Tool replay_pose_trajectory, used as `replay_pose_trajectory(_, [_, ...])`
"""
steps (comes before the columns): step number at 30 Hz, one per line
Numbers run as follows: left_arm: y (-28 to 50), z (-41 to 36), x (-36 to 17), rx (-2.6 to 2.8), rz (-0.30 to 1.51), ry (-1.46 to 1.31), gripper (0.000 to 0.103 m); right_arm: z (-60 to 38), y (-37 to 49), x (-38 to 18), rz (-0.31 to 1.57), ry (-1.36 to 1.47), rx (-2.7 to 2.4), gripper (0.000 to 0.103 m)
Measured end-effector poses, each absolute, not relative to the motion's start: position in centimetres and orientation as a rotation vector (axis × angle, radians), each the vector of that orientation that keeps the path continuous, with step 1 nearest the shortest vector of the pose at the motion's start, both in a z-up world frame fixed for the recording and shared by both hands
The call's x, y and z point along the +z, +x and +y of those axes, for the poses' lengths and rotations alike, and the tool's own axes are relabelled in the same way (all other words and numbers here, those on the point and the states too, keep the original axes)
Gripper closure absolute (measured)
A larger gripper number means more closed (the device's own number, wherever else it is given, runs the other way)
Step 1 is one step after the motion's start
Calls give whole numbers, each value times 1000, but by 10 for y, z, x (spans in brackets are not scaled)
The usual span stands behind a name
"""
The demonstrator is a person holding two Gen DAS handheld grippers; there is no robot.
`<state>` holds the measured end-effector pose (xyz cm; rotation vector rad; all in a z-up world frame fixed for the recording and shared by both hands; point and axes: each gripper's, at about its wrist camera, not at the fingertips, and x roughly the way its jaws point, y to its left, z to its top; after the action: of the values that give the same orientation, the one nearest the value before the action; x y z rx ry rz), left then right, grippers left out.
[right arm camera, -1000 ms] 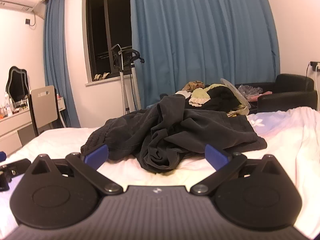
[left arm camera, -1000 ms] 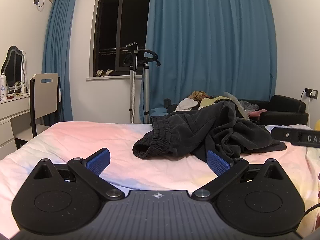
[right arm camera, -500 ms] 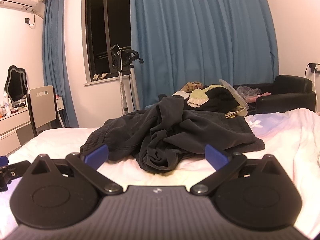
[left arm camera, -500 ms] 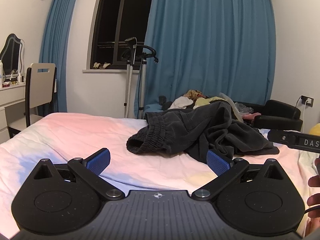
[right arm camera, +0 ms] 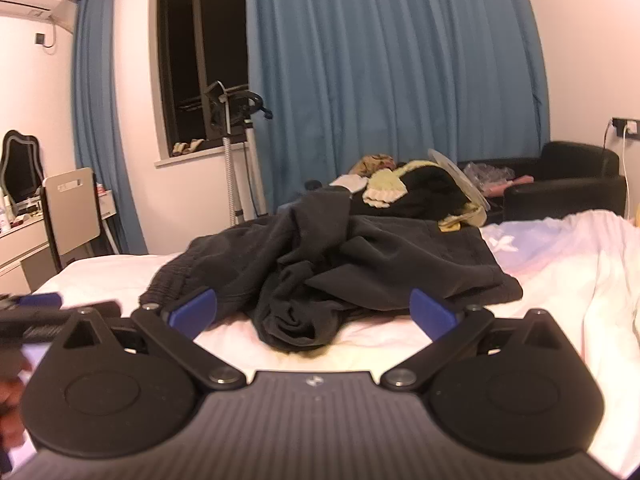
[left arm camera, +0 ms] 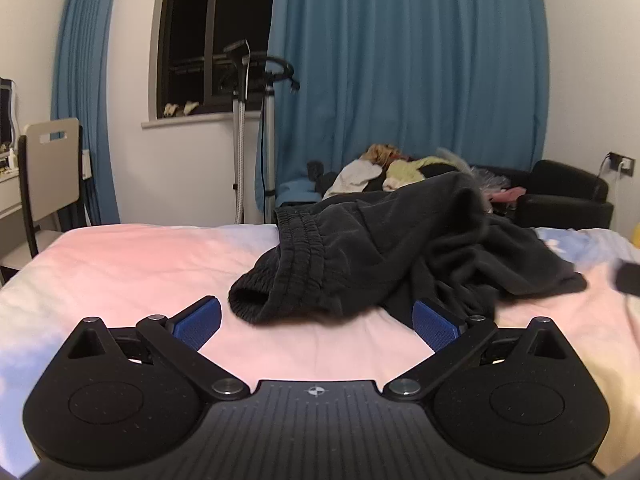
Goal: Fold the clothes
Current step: 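Grasp the ribbed waistband of the dark grey sweatpants with the left gripper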
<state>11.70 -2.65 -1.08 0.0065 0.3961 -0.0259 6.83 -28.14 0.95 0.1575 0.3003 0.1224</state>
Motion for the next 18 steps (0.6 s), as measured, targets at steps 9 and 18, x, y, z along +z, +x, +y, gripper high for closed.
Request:
replay_pose_trajectory(9, [267,-27,-31,44,456,-14,19,-290,111,-29,386,183,97,0])
replay_pose_trajectory(18, [308,-34,-34,48,569,-2,45,-295,146,-60,450,198,97,0])
